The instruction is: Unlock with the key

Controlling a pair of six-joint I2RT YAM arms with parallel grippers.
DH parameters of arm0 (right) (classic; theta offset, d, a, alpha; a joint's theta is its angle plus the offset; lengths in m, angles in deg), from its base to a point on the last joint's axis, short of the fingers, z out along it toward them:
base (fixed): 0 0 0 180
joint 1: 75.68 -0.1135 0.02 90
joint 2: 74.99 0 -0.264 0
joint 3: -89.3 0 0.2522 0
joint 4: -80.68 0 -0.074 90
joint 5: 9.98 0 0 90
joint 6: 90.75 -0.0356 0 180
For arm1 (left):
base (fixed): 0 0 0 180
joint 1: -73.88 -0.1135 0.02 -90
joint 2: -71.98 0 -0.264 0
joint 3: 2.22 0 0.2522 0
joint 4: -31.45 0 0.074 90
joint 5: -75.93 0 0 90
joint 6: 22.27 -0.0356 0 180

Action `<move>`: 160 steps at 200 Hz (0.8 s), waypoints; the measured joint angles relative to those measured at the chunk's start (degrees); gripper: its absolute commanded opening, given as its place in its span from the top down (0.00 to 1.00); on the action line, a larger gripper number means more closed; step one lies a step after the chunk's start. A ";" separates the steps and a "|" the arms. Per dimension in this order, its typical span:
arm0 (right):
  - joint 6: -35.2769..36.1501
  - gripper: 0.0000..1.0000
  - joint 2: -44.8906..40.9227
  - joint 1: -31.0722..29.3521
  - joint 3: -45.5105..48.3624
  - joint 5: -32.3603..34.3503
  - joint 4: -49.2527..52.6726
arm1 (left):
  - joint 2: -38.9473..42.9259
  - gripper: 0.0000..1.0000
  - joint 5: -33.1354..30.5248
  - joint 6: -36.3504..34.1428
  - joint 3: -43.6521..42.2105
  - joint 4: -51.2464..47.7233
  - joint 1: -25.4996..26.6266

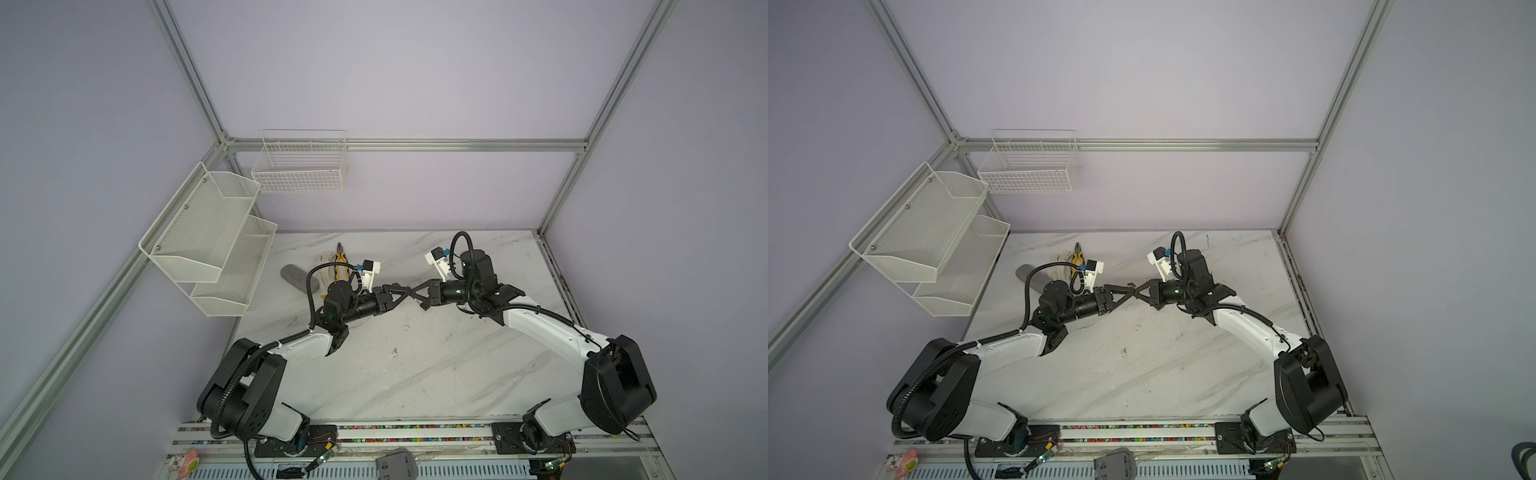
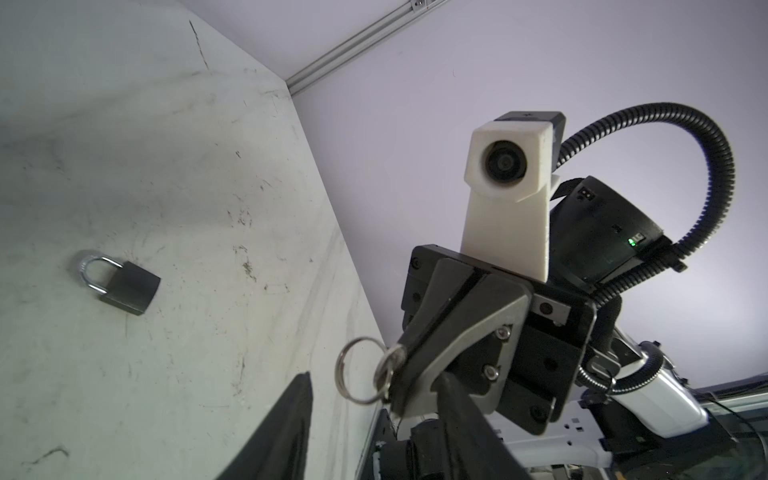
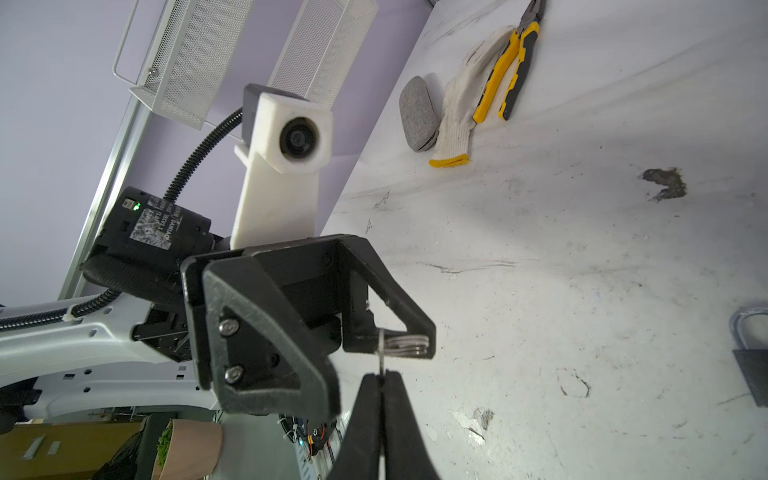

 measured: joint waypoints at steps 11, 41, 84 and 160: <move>0.07 0.93 0.00 0.00 -0.04 -0.59 0.31 | -0.02 0.63 0.37 0.44 0.00 1.03 -0.04; 0.76 0.93 0.00 0.02 -0.46 -1.73 2.14 | 0.09 0.70 1.18 0.33 0.00 1.57 -0.07; 0.87 0.94 0.00 0.07 -0.52 -2.95 3.21 | 0.09 0.83 2.16 0.20 0.00 1.55 -0.57; 0.13 0.94 -0.28 0.07 -0.50 -4.79 3.45 | 0.09 1.00 3.54 -0.33 0.00 2.01 -1.90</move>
